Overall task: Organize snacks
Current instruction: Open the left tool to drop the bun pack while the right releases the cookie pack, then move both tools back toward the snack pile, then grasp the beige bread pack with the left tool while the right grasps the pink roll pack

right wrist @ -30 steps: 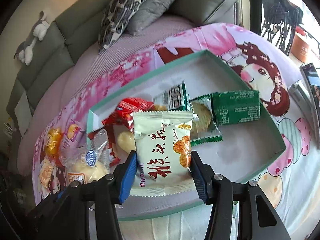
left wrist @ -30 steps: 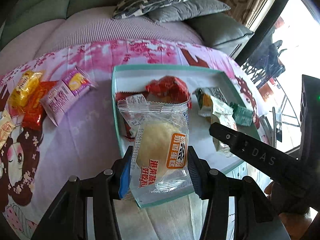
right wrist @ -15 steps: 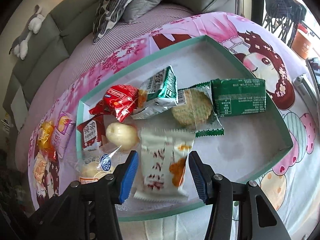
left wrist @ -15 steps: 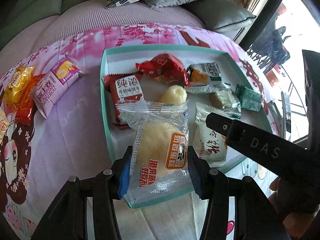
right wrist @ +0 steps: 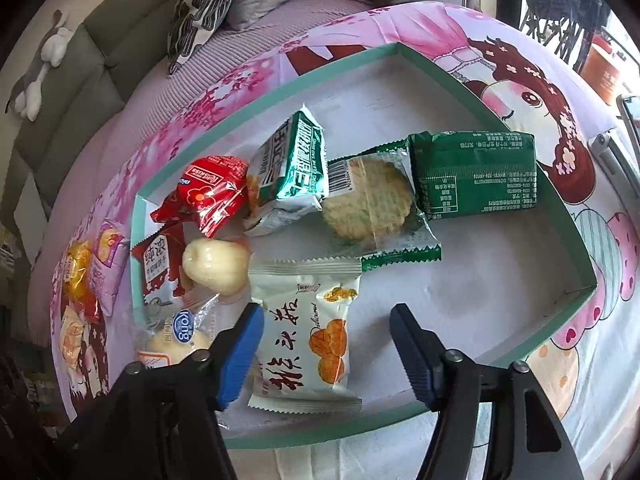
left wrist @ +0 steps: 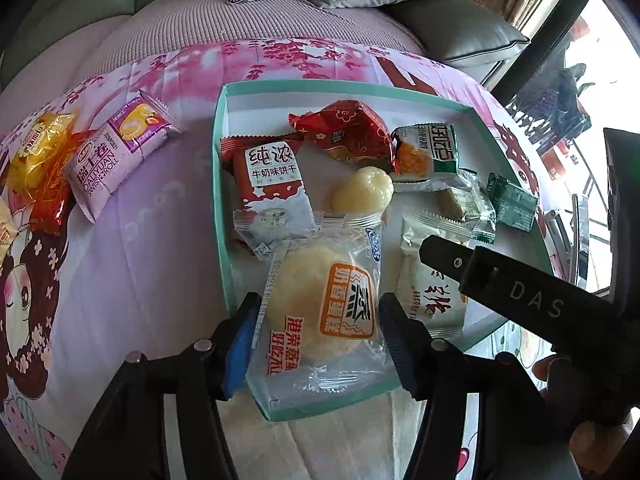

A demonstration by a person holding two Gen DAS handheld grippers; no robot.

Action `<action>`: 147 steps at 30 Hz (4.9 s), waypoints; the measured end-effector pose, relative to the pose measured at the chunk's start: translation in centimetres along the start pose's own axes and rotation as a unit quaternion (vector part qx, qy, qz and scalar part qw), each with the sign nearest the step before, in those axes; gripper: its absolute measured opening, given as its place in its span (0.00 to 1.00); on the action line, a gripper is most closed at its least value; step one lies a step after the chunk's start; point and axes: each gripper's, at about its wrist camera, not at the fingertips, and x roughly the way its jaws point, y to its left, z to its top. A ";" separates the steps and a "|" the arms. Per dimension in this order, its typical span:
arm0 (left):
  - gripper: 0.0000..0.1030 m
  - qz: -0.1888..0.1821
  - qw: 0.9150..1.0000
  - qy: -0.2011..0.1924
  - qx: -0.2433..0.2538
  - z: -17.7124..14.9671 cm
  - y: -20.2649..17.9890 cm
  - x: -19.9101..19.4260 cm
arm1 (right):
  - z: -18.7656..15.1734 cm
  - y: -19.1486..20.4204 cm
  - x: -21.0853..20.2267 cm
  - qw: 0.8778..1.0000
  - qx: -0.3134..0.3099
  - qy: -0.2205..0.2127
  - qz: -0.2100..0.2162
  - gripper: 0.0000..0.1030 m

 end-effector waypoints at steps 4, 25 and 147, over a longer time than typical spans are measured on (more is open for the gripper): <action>0.67 -0.003 1.000 -0.002 -0.004 0.1 -0.1 -0.4 | 0.0 -0.5 -0.3 1.000 0.005 -0.002 -0.001 0.71; 0.86 0.086 0.985 -0.087 -0.125 1.1 7.0 -4.8 | 0.0 0.6 -2.1 1.000 -0.005 -0.023 0.005 0.71; 0.67 0.102 0.912 -0.115 -0.380 -1.7 32.5 -6.8 | 1.4 24.9 6.8 0.985 -0.153 0.025 0.079 0.39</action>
